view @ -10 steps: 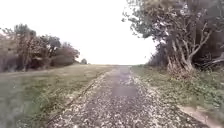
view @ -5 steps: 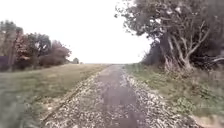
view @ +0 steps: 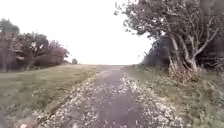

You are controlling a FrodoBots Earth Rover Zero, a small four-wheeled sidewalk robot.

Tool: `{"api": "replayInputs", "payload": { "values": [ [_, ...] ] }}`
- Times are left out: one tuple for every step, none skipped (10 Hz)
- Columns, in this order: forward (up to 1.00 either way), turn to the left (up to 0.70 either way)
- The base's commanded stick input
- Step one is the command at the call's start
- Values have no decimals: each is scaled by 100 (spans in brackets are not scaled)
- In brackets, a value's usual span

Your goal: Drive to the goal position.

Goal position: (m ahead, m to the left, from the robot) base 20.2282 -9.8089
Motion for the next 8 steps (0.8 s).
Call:
{"api": "replayInputs", "payload": {
  "values": [
    [100, 0],
    [100, 0],
    [100, 0],
    [100, 0],
    [100, -11],
    [100, -21],
    [100, -38],
    [100, -26]
  ]
}}
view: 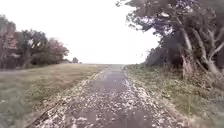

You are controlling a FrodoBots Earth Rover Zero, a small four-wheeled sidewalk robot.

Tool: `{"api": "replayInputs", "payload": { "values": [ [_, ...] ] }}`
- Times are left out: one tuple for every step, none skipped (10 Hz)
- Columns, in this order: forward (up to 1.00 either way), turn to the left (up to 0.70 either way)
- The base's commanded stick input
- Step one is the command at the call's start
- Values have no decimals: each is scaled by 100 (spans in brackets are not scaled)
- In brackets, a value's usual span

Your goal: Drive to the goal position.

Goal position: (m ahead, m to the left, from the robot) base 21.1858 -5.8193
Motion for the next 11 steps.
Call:
{"api": "replayInputs", "payload": {
  "values": [
    [100, -14],
    [100, 0],
    [100, 0],
    [100, 0],
    [100, 0],
    [100, 0],
    [100, 0],
    [100, 0],
    [100, 0],
    [100, 0],
    [100, 0]
  ]
}}
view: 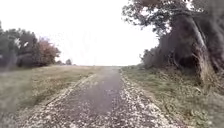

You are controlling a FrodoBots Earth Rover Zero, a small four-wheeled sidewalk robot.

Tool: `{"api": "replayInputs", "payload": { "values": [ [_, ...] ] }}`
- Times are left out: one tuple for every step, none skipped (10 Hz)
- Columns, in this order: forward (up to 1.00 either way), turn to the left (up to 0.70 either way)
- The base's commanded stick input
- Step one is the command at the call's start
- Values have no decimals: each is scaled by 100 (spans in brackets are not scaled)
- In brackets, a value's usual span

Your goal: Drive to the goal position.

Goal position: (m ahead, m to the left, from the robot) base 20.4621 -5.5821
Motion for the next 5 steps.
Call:
{"api": "replayInputs", "payload": {
  "values": [
    [100, 0],
    [100, 0],
    [100, 0],
    [100, 0],
    [100, 0]
  ]
}}
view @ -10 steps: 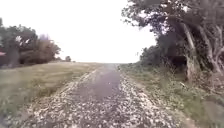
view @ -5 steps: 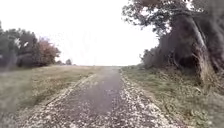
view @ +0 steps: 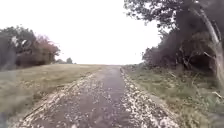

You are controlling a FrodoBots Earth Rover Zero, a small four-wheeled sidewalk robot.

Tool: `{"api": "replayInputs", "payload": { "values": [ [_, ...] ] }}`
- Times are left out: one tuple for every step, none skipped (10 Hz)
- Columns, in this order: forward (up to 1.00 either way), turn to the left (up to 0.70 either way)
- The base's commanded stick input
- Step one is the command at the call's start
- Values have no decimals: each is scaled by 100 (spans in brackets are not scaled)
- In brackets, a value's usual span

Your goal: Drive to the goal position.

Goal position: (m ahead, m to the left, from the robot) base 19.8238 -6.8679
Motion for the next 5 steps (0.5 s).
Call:
{"api": "replayInputs", "payload": {
  "values": [
    [100, 0],
    [100, 0],
    [100, 0],
    [100, 0],
    [100, 0]
  ]
}}
